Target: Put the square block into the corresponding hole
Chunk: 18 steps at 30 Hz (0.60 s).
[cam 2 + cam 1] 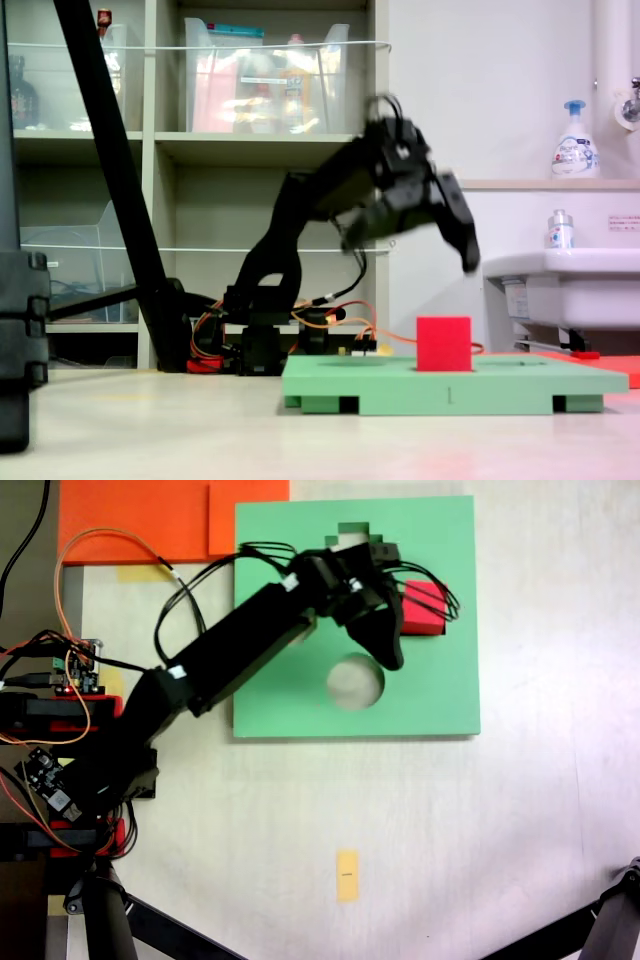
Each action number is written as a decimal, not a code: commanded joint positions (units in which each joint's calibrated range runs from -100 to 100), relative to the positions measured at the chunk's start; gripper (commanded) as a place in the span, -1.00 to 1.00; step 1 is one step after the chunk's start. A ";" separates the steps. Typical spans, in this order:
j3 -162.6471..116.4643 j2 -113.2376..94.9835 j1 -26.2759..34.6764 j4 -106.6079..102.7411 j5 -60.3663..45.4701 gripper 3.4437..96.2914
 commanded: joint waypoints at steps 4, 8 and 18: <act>3.70 -36.91 -3.27 -11.00 -28.47 0.93; 3.70 -53.53 -10.16 -6.96 -40.34 0.38; -64.09 -89.85 -17.00 35.12 -47.57 0.20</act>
